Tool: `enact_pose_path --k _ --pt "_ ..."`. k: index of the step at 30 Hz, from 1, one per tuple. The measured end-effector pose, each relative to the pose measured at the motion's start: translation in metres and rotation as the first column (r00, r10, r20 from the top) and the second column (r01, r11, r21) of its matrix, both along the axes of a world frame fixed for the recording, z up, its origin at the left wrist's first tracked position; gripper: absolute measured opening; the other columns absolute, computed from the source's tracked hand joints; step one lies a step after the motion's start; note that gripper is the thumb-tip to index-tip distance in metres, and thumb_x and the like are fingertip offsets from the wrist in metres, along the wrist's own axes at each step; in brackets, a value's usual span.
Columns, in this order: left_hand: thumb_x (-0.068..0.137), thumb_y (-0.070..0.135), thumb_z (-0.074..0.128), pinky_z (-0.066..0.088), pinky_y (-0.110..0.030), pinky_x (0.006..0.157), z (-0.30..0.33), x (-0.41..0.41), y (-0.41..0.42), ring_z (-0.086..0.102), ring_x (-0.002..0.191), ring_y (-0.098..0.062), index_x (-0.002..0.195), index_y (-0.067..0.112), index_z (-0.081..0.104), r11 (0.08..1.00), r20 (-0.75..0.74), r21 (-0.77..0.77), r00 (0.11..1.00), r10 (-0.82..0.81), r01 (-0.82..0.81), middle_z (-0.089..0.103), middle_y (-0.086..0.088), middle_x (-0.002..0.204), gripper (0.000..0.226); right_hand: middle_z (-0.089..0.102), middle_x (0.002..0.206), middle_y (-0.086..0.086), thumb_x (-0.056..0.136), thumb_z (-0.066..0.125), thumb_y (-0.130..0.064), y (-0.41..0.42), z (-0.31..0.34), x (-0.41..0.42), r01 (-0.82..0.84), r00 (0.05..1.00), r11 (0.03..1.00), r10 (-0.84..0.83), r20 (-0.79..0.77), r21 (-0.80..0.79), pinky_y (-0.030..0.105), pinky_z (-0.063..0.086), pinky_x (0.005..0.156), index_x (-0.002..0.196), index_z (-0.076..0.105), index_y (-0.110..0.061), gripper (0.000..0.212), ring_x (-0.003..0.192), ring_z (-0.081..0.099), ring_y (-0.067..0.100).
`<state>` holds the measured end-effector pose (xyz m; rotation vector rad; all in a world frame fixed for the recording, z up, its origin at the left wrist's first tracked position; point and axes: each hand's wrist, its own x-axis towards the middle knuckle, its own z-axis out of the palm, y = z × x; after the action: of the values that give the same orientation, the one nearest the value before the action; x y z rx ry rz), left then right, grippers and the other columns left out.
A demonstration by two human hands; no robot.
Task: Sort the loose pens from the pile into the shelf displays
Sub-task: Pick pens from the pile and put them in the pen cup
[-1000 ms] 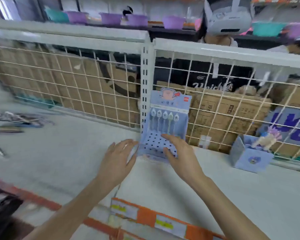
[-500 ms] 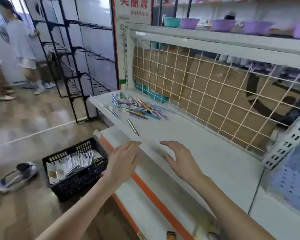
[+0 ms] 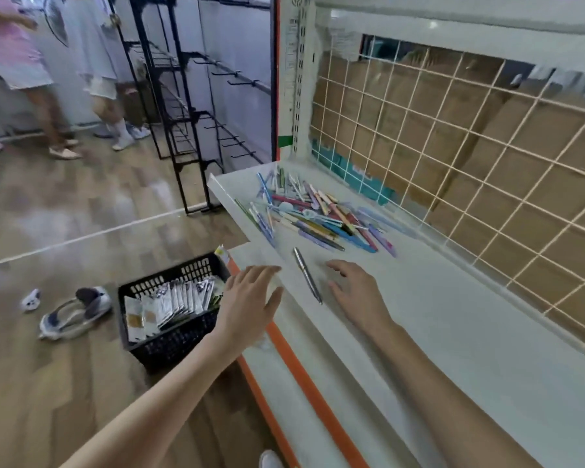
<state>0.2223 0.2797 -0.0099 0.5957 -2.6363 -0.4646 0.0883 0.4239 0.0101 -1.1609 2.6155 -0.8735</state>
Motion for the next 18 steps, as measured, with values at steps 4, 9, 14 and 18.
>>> enact_pose_path --k 4,9,14,18 --pt "0.095 0.052 0.035 0.02 -0.043 0.112 0.0 -0.056 -0.022 0.028 0.138 -0.022 0.142 0.023 0.036 1.0 0.147 -0.024 0.989 0.012 -0.008 0.042 0.002 0.143 0.055 0.054 0.132 0.005 0.093 0.052 -0.012 -0.033 -0.013 -0.041 0.013 1.0 1.0 -0.013 0.006 0.002 0.02 0.03 0.098 0.13 0.052 -0.013 0.037 0.121 0.048 0.019" --pt "0.091 0.059 0.034 0.003 -0.049 0.113 -0.013 -0.108 -0.028 0.005 0.142 -0.024 0.138 0.016 0.035 0.99 0.347 -0.009 0.928 0.132 -0.137 0.023 -0.006 0.149 0.064 0.055 0.13 0.005 0.094 0.049 -0.01 -0.076 -0.022 -0.072 0.008 1.0 1.0 -0.008 -0.014 -0.004 0.019 0.03 0.099 0.129 0.054 -0.011 0.035 0.12 0.047 0.018" --pt "0.09 0.047 0.046 0.012 -0.036 0.102 -0.018 -0.118 -0.035 0.024 0.132 -0.017 0.119 0.026 0.055 0.993 0.211 -0.005 0.97 0.119 -0.12 0.042 0.003 0.13 0.037 0.056 0.121 0.004 0.097 0.045 -0.016 -0.101 -0.032 -0.082 -0.035 0.989 0.998 0.041 -0.141 0.043 0.025 0.034 0.099 0.126 0.056 -0.013 0.031 0.114 0.047 0.018" --pt "0.089 0.057 0.041 0.017 -0.035 0.097 -0.019 -0.108 -0.044 0.031 0.125 -0.016 0.114 0.031 0.058 0.998 0.174 0.023 0.983 0.055 -0.06 0.047 0.007 0.124 0.04 0.054 0.117 0.006 0.098 0.044 -0.017 -0.104 -0.031 -0.085 -0.072 0.978 0.994 0.086 -0.191 0.08 0.027 0.036 0.096 0.125 0.055 -0.011 0.03 0.11 0.046 0.019"
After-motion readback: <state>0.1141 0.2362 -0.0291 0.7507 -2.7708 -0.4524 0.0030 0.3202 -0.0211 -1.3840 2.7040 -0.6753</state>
